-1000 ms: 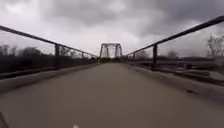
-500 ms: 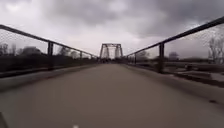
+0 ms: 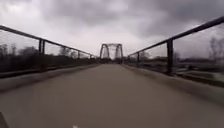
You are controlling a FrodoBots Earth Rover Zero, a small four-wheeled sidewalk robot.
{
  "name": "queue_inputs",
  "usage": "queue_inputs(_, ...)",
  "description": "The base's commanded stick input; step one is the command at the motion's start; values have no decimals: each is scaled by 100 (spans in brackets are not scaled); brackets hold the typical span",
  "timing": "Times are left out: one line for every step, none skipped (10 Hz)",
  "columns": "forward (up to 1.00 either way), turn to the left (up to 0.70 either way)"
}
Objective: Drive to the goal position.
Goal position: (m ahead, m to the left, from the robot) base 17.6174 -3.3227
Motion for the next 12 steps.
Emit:
queue_inputs(100, 0)
queue_inputs(100, 0)
queue_inputs(100, 0)
queue_inputs(100, 0)
queue_inputs(100, 0)
queue_inputs(100, 0)
queue_inputs(100, 0)
queue_inputs(100, 0)
queue_inputs(100, 0)
queue_inputs(100, 0)
queue_inputs(100, 0)
queue_inputs(100, 0)
